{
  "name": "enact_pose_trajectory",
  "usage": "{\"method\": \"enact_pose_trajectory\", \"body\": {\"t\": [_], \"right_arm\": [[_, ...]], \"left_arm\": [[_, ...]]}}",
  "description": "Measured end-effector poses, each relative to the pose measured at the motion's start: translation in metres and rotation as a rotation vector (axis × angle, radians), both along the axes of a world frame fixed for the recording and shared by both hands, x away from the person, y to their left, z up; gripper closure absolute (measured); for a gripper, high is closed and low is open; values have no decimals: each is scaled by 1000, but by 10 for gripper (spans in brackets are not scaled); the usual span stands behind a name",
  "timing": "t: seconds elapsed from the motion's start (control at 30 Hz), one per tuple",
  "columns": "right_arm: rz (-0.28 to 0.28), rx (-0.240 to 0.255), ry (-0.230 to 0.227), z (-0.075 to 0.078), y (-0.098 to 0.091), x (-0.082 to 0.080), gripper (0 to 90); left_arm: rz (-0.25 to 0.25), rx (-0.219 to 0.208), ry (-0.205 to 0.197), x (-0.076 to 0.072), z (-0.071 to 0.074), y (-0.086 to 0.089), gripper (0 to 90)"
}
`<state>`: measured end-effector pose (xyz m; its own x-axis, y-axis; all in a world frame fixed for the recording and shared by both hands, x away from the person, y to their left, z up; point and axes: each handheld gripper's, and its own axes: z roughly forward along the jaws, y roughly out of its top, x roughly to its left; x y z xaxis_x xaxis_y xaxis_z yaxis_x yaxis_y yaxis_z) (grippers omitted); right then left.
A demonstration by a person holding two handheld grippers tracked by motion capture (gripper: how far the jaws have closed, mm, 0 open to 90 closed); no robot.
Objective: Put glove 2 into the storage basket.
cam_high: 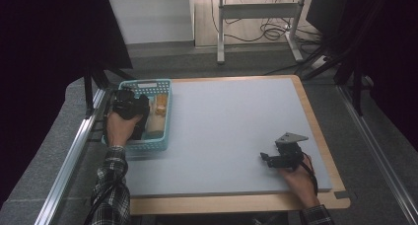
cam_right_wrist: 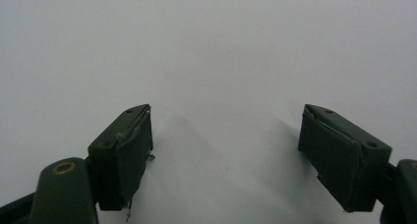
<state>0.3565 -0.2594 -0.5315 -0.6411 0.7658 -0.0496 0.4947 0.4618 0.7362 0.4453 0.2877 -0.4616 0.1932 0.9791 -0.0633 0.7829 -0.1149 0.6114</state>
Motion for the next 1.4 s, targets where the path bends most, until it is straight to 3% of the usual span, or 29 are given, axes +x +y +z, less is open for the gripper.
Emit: {"method": "enact_pose_trajectory", "body": {"t": [0.53,0.93,1.4], "right_arm": [[0,0,-1,0,0,0,204],[0,-1,-1,0,0,0,203],[0,-1,-1,0,0,0,202]], "left_arm": [[-38,-21,-50,-19,7,0,86],[-76,-55,-94,-36,16,-3,49],[-110,-64,-138,-51,23,-11,19]]}}
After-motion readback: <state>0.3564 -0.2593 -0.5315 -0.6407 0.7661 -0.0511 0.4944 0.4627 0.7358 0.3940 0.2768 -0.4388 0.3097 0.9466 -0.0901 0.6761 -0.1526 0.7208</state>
